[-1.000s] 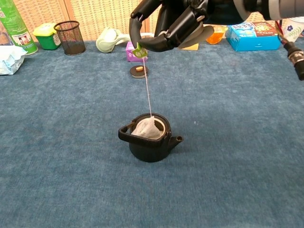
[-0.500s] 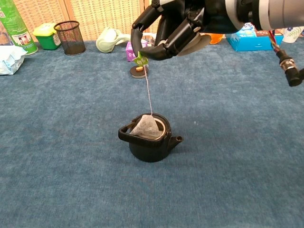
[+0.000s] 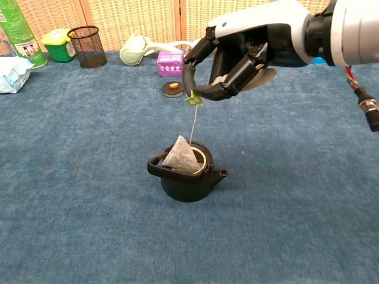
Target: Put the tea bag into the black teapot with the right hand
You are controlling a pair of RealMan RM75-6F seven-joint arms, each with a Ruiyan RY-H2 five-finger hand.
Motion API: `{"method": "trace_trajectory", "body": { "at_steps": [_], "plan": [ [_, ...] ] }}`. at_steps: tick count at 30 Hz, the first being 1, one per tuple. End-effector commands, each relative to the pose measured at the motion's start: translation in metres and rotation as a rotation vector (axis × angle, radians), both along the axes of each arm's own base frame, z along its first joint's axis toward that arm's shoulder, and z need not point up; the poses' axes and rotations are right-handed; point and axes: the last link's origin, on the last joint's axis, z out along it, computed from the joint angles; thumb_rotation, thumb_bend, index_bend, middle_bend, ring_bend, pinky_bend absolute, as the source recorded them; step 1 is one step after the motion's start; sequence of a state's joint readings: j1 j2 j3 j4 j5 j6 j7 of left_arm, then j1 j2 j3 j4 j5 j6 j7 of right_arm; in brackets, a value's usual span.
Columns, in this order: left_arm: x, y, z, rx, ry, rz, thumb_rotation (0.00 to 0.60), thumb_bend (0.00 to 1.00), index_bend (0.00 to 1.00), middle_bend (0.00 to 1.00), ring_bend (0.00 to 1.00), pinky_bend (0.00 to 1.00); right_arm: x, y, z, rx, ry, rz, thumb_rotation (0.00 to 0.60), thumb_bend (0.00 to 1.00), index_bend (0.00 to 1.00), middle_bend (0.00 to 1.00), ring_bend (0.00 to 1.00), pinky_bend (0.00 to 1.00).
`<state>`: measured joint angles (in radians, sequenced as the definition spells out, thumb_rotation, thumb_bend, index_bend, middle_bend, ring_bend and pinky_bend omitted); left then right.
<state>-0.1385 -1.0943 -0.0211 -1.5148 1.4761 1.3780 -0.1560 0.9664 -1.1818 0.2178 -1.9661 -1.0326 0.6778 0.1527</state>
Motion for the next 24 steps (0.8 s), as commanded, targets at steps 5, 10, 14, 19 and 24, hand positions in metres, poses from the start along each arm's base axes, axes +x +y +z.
{"method": "trace_trajectory", "body": {
  "at_steps": [5, 10, 14, 19, 24],
  "plan": [
    [0.005, 0.003, -0.001, 0.0, 0.004, -0.009, 0.6, 0.32, 0.3, 0.25, 0.12, 0.15, -0.022, -0.003, 0.004, 0.001, 0.023, -0.039, 0.6, 0.57, 0.62, 1.0, 1.0, 1.0],
    [0.01, 0.005, -0.002, -0.006, 0.012, -0.016, 0.6, 0.32, 0.3, 0.25, 0.12, 0.15, -0.041, -0.007, 0.005, 0.004, 0.036, -0.075, 0.6, 0.56, 0.62, 1.0, 1.0, 1.0],
    [0.014, 0.006, -0.004, -0.013, 0.017, -0.017, 0.6, 0.32, 0.3, 0.25, 0.12, 0.15, -0.059, -0.009, 0.006, 0.016, 0.039, -0.122, 0.6, 0.56, 0.62, 1.0, 1.0, 1.0],
    [0.018, 0.008, -0.006, -0.018, 0.021, -0.024, 0.6, 0.32, 0.3, 0.25, 0.12, 0.15, -0.073, -0.011, 0.006, 0.029, 0.042, -0.15, 0.6, 0.56, 0.62, 1.0, 1.0, 1.0],
    [0.023, 0.008, -0.007, -0.027, 0.025, -0.03, 0.6, 0.32, 0.3, 0.25, 0.12, 0.15, -0.088, -0.014, 0.006, 0.039, 0.074, -0.167, 0.6, 0.54, 0.59, 1.0, 1.0, 1.0]
  ]
}}
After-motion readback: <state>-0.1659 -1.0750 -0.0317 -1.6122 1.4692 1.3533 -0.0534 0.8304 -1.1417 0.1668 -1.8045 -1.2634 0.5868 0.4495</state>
